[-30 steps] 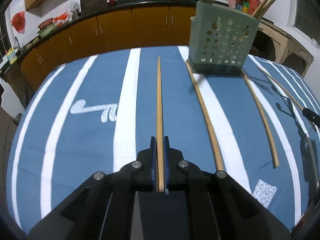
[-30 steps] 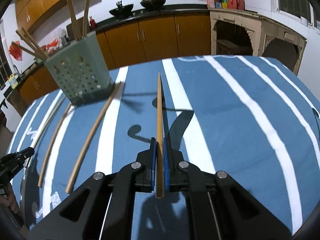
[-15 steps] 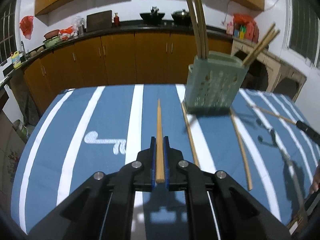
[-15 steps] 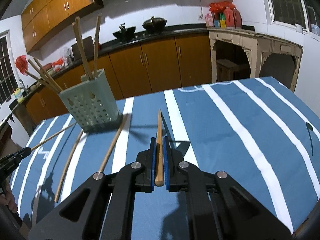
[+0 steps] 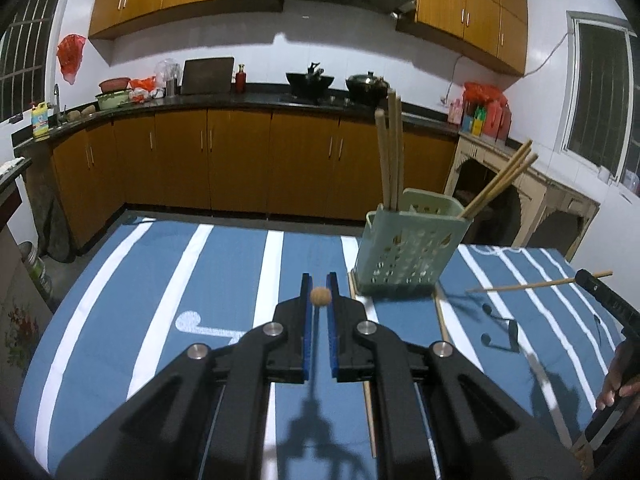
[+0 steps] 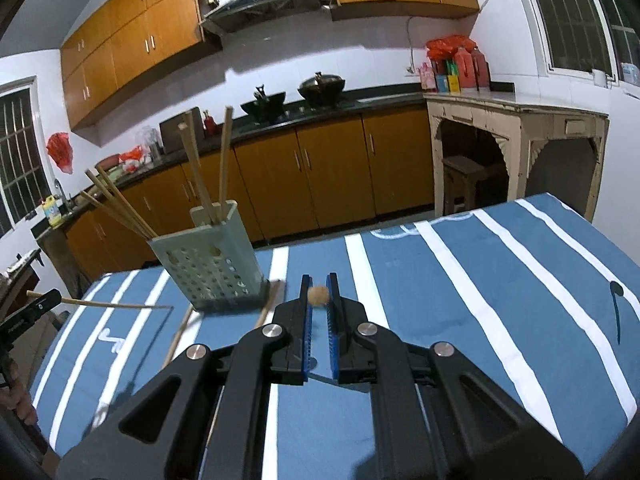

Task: Organize utensils
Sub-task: 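Lift both chopsticks and carry them over the green holder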

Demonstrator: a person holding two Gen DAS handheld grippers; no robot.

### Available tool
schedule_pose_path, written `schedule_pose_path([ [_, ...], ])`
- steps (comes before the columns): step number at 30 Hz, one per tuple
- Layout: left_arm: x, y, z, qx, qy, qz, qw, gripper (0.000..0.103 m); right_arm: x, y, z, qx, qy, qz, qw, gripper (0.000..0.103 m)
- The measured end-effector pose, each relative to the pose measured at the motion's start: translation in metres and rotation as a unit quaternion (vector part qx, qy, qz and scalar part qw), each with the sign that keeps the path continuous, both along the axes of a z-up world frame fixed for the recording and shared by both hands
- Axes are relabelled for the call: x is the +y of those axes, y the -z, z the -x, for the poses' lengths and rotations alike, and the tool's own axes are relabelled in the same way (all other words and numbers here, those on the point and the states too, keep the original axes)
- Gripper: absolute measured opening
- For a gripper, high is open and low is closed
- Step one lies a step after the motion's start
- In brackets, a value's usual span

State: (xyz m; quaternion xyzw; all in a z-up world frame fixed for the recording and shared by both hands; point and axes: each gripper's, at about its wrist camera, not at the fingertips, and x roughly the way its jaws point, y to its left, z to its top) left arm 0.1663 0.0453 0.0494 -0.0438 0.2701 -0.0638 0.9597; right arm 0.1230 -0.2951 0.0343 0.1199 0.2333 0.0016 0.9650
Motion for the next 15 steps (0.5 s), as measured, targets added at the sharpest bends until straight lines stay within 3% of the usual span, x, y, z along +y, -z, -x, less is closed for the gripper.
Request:
schedule_pose_path([
  [8, -0.002, -0.027, 0.004, -0.030, 0.006, 0.005, 0.9995, 0.008, 0.007, -0.026, -0.004, -0.025, -0.026, -0.012, 0.999, 0.008],
  [15, -0.011, -0.070, 0.007, -0.065, 0.031, 0.014, 0.9973, 0.008, 0.018, -0.073, -0.005, -0.073, -0.071, -0.038, 0.994, 0.008],
])
